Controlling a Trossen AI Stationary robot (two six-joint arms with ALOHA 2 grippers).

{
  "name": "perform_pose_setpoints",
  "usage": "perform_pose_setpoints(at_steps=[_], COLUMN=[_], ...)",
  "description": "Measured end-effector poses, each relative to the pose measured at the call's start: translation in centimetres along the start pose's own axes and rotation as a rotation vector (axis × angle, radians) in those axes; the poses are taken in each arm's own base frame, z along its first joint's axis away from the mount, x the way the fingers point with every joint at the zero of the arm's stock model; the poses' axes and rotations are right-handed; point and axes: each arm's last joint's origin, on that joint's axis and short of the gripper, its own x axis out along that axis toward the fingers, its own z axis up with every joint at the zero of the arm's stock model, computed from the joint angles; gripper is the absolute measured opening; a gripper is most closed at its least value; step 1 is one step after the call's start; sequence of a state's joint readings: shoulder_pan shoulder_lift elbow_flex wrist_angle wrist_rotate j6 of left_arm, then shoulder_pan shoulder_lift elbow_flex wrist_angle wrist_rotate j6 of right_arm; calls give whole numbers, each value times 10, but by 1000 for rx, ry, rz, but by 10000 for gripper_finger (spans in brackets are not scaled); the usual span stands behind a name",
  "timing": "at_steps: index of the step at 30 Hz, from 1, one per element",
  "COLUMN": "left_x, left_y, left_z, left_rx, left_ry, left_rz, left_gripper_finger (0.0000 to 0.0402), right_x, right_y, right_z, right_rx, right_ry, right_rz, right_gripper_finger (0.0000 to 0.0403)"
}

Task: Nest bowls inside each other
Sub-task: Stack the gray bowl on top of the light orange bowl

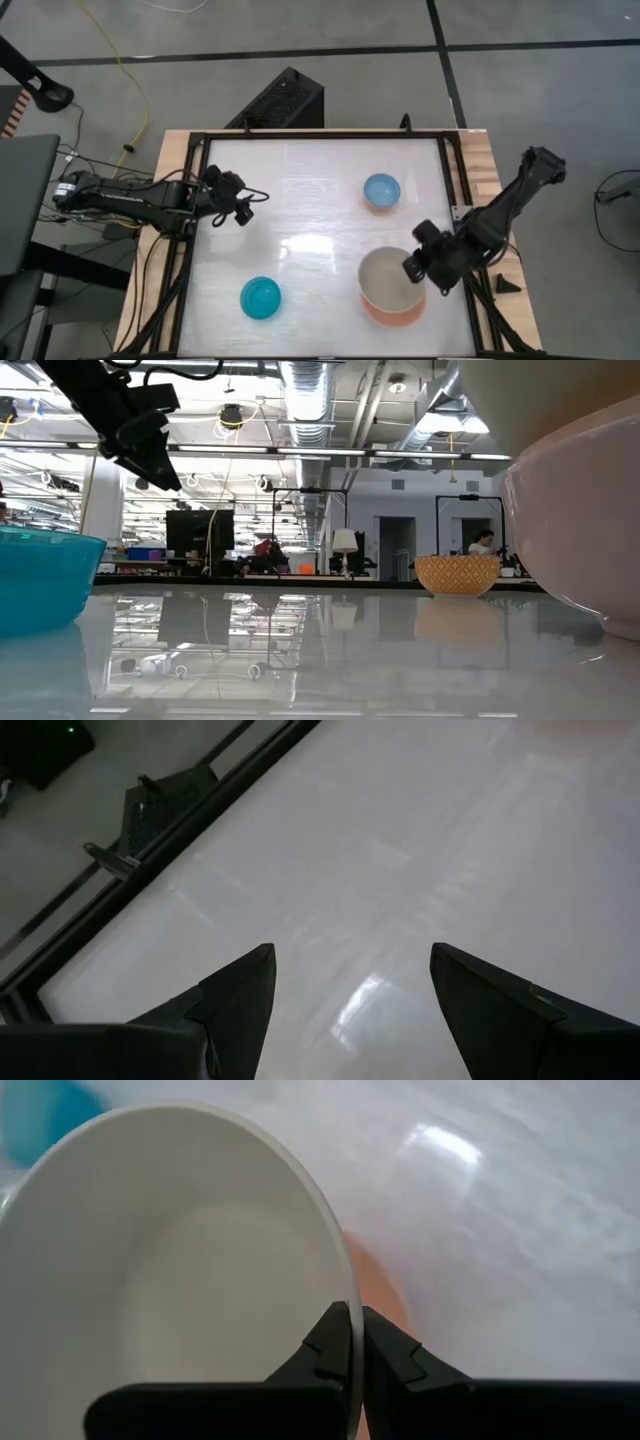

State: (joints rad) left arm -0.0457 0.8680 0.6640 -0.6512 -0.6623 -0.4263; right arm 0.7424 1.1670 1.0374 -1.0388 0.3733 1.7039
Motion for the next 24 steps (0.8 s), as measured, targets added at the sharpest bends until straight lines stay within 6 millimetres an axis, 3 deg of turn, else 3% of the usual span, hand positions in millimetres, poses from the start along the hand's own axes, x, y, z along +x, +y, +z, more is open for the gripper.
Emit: perform_pose_setpoints(at_steps=[6, 15, 24], left_x=[3, 4, 4], left_y=[3, 3, 2], left_z=[1, 3, 5], left_rx=[-13, -7, -16], left_ry=[15, 7, -4], left_rz=[0, -27, -32], left_gripper_finger=[255, 255, 255], right_x=[16, 21, 39], right_y=[6, 4, 5], right_z=[-15, -42, -63], right_rx=[26, 67, 18], right_ry=[5, 25, 37], right_rz=[-65, -107, -186], right_gripper_finger=[33, 35, 74])
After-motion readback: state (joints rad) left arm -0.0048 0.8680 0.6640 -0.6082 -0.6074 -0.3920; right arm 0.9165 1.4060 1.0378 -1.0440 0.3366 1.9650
